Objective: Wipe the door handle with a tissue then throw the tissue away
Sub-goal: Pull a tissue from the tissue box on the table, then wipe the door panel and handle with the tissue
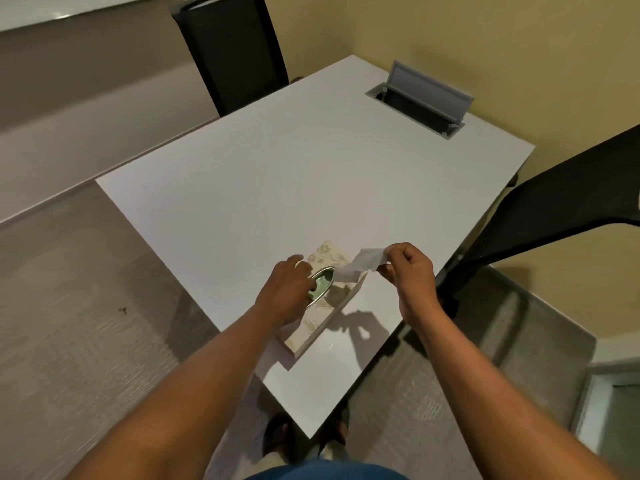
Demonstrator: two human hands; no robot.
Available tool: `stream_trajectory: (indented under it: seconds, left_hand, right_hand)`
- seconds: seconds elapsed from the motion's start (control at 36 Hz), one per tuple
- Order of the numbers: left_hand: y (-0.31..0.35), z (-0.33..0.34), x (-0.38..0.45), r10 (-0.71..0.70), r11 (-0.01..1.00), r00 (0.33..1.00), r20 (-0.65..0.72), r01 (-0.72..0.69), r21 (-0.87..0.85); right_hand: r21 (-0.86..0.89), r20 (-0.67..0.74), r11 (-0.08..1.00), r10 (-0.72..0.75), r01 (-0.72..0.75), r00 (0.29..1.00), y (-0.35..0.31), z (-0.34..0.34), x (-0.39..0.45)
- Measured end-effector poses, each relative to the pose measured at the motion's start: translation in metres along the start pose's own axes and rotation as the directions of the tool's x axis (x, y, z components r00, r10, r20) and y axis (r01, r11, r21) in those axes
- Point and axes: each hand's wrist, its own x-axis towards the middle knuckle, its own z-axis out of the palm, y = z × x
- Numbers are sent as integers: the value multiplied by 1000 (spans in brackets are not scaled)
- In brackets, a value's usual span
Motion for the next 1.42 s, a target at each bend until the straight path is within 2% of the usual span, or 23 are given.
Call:
stream_trajectory:
  seconds: [0.08, 0.14, 0.22, 0.28, 0.44, 0.5, 0.58, 0.75, 0.89, 1.03, 1.17, 1.28, 1.42]
  left_hand:
    - [2, -1, 3, -19, 991, 998, -62, 11, -132]
    - [6, -5, 6, -78, 954, 995, -56, 58, -295]
    - [19, -18, 12, -195, 799, 981, -13, 151, -582]
    - [29, -30, 15, -228, 695, 973, 27, 182, -696]
    - [57, -59, 24, -156, 416, 979, 132, 186, -890]
    - [68, -67, 25, -127, 366, 982, 137, 175, -914]
    - [81, -77, 27, -67, 347, 990, 121, 137, -928]
    - [117, -88, 34, 57, 410, 995, 77, 47, -911]
    - [164, -91, 37, 198, 428, 974, 108, 14, -904]
    - [222, -96, 35, 335, 395, 935, 119, -24, -918]
    - [288, -100, 32, 411, 389, 909, 73, -102, -916]
    - [346, -103, 26, 456, 339, 888, 58, -113, -934]
    - [419, -105, 19, 525, 256, 848, 67, -83, -963]
  right_hand:
    - [20, -38, 1000, -1, 1, 999, 1, 0, -6]
    - [21, -59, 1000, -9, 11, 998, 1, -1, -9]
    - [17, -98, 1000, -19, 21, 995, 0, -2, -14]
    - [21, -137, 999, -25, 29, 990, -2, -4, -17]
    - [-32, -231, 996, -89, 84, 969, -13, -10, -29]
    - [-53, -273, 993, -119, 108, 955, -18, -14, -34]
    - [-78, -333, 987, -157, 139, 930, -24, -22, -42]
    - [-137, -417, 980, -190, 145, 889, -24, -52, -67]
    - [-195, -504, 973, -207, 124, 838, -20, -89, -92]
    - [-223, -553, 966, -235, 130, 800, -23, -132, -123]
    - [-252, -600, 958, -263, 134, 755, -27, -187, -154]
    - [-282, -625, 949, -293, 140, 724, -34, -234, -182]
    - [-320, -707, 941, -317, 114, 632, -41, -295, -217]
